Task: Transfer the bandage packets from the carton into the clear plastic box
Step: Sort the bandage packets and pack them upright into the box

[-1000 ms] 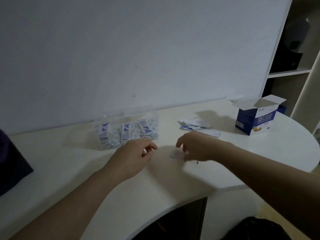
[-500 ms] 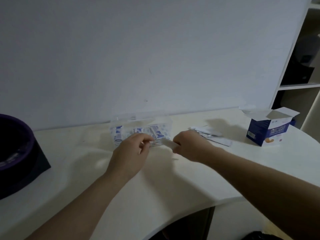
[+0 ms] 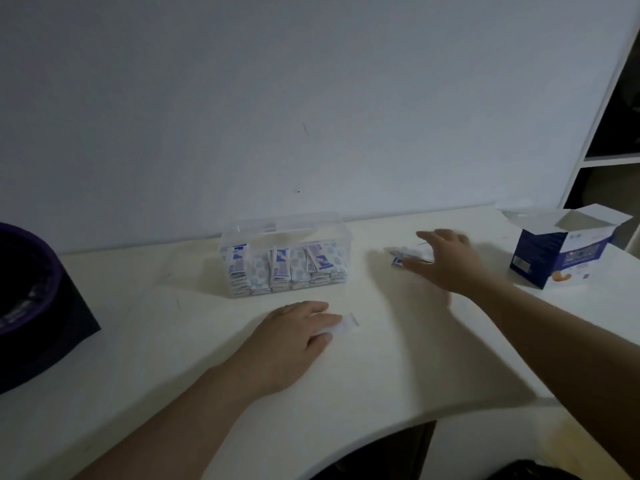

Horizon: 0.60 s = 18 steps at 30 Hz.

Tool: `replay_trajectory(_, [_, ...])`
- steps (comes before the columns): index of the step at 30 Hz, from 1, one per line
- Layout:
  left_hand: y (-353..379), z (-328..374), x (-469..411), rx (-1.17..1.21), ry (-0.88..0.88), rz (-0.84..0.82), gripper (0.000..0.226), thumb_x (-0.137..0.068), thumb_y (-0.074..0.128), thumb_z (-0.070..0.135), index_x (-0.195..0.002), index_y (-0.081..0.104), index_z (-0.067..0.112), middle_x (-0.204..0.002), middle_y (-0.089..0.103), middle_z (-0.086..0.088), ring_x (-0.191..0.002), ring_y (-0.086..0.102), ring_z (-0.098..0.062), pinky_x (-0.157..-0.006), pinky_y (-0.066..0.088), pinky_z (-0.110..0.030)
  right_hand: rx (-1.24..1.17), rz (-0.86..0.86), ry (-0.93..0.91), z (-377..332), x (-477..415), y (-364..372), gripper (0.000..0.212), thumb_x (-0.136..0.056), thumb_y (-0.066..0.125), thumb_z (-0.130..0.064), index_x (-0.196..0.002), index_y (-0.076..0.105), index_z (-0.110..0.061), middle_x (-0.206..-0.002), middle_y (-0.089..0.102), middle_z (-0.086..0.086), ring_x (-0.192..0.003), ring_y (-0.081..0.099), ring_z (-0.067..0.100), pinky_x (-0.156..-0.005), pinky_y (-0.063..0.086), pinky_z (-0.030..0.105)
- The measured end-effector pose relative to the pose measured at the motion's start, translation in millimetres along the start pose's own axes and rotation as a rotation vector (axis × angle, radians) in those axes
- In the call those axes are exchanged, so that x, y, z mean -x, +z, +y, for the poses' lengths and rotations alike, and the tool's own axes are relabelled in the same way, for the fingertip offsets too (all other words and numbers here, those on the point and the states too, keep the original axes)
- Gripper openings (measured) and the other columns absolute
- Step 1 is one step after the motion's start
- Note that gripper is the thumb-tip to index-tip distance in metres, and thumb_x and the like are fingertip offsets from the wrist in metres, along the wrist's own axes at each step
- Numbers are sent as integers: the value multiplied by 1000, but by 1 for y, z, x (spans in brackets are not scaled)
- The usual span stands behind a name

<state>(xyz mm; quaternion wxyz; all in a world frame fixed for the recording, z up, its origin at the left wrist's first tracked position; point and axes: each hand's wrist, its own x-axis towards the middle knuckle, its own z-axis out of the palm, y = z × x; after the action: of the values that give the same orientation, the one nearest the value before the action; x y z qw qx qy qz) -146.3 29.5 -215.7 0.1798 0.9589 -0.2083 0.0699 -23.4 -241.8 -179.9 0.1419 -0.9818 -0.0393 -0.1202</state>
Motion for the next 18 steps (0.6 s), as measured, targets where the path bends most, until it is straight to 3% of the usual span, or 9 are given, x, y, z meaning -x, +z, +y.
replay_trajectory(2, [1,-1,-1,3,-2,20,39,-98,41,35,-137,45,36,-146,37,17,-133,33,-2,-111,22,-22,2,-114,81,13,-11,7,85,-76,49,-73,-146,23,-33,-156,14,3,-143,9,29,-110,19,51])
replay_trajectory(4, [0,0,-2,-19,9,38,41,-96,35,41,-135,47,37,-144,39,18,-131,35,-2,-109,23,-19,-21,-198,101,17,-17,12,87,-74,40,-80,-146,18,-38,-158,7,-3,-144,3,27,-111,13,53])
replay_trajectory(6, [-1,-2,-3,-37,10,63,48,-90,30,44,-132,51,37,-137,44,18,-125,39,-2,-103,26,-16,63,-265,56,15,-20,18,79,-77,30,-81,-144,20,-41,-156,13,-8,-143,9,26,-111,12,51])
replay_trajectory(9, [-6,-9,-5,28,-4,89,42,-88,40,41,-126,57,34,-120,54,17,-111,46,-4,-93,34,-18,131,-240,-46,7,-16,25,65,-84,24,-74,-141,27,-41,-152,25,-8,-140,20,23,-111,17,46])
replay_trajectory(13, [-15,-20,-7,122,-38,108,31,-88,61,24,-119,61,31,-106,60,15,-88,52,7,-78,40,-14,124,-192,-233,-12,8,28,55,-92,31,-60,-143,28,-38,-151,28,-6,-139,25,21,-113,18,36])
replay_trajectory(18, [-23,-20,-6,460,-215,127,37,-82,69,8,-105,61,36,-90,61,7,-62,51,2,-58,43,-11,-9,-119,-377,-35,48,30,44,-95,38,-50,-135,45,-33,-141,46,-5,-129,38,23,-107,29,30])
